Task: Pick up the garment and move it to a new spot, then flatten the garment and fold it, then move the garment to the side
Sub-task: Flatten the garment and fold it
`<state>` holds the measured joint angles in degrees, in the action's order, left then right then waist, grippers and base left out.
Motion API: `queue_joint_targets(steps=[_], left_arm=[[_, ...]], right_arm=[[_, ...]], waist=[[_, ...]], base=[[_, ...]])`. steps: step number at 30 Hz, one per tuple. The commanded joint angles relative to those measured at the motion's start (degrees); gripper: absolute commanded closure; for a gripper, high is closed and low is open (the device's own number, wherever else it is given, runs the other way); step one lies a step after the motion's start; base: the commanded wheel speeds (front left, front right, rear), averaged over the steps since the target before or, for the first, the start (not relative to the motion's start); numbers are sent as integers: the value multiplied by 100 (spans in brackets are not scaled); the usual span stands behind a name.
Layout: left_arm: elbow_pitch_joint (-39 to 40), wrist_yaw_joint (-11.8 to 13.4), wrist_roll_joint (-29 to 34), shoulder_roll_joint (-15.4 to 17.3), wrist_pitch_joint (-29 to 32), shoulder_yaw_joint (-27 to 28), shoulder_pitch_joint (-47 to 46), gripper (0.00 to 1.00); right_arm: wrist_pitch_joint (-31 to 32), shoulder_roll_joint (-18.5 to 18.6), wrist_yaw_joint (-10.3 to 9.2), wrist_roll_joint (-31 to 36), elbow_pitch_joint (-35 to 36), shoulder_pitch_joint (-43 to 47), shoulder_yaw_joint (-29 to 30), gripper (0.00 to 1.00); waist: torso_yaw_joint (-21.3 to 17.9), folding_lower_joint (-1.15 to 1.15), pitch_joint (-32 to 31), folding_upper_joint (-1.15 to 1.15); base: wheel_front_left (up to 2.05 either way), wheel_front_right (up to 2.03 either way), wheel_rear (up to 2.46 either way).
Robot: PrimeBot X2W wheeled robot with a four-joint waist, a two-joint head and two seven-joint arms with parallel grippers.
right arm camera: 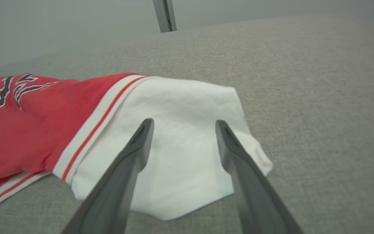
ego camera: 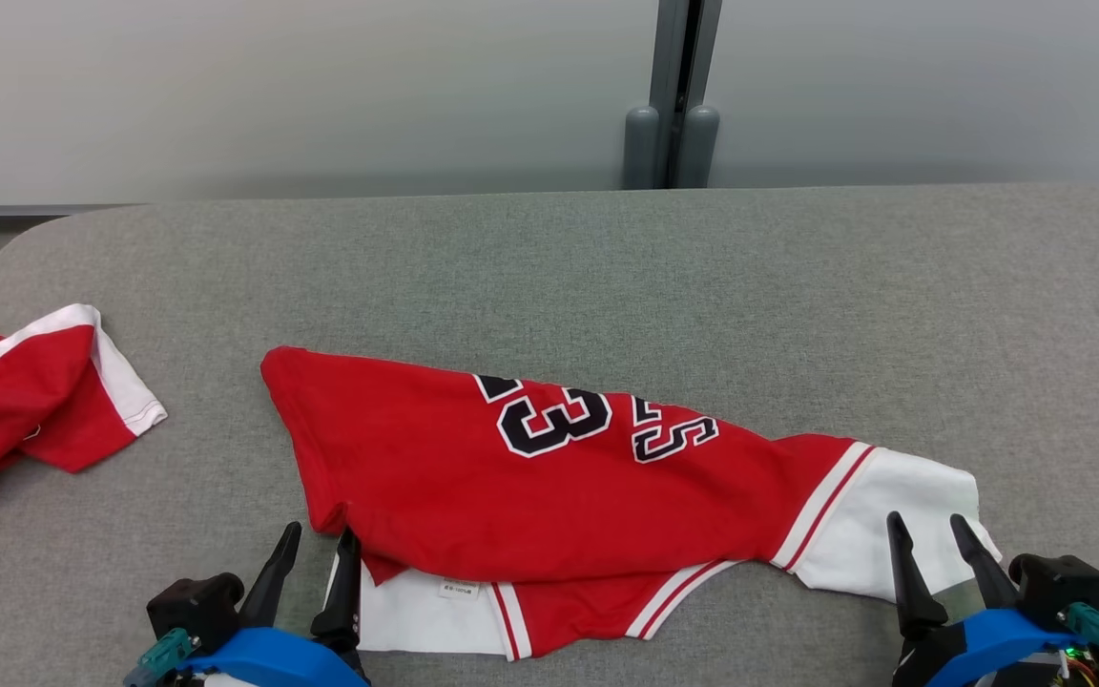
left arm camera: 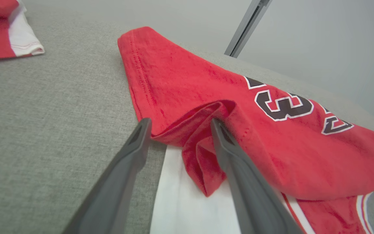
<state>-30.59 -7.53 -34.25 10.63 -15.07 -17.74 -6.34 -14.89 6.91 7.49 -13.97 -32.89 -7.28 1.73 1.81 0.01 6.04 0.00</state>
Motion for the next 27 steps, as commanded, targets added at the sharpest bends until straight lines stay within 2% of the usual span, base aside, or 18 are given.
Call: queue_joint_targets(steps=[1, 12, 22, 23, 24, 25, 27], left_arm=[[77, 8, -102, 75, -15, -86, -123, 0], [-225, 8, -482, 155, -15, -795, -168, 0], [-353, 8, -584, 287, -15, -1067, -380, 2], [-363, 8, -599, 284, -15, -1096, -400, 40], [-363, 8, -599, 284, -15, -1096, -400, 40], [-368, 8, -607, 308, -15, -1158, -446, 100], [-358, 8, -660, 310, -15, -1221, -455, 100]], right_arm=[[-34, -74, 0, 93, 18, -83, 35, 0], [-37, -273, 0, 275, 133, -107, 101, 0], [-38, -346, 0, 297, 162, -188, -9, 0], [-38, -349, 0, 293, 162, -195, -16, 0], [-38, -349, 0, 293, 162, -195, -16, 0], [-38, -355, 0, 283, 162, -200, -28, 0], [-38, -363, 0, 262, 153, -190, -34, 0]], waist=[[22, -1, 46, 0], [7, -1, 59, 0], [-92, -1, 91, 0], [-100, -1, 94, 0], [-100, -1, 94, 0], [-106, -1, 91, 0], [-92, -1, 76, 0]], base=[[0, 0, 0], [0, 0, 0], [0, 0, 0], [0, 0, 0], [0, 0, 0], [0, 0, 0], [0, 0, 0]])
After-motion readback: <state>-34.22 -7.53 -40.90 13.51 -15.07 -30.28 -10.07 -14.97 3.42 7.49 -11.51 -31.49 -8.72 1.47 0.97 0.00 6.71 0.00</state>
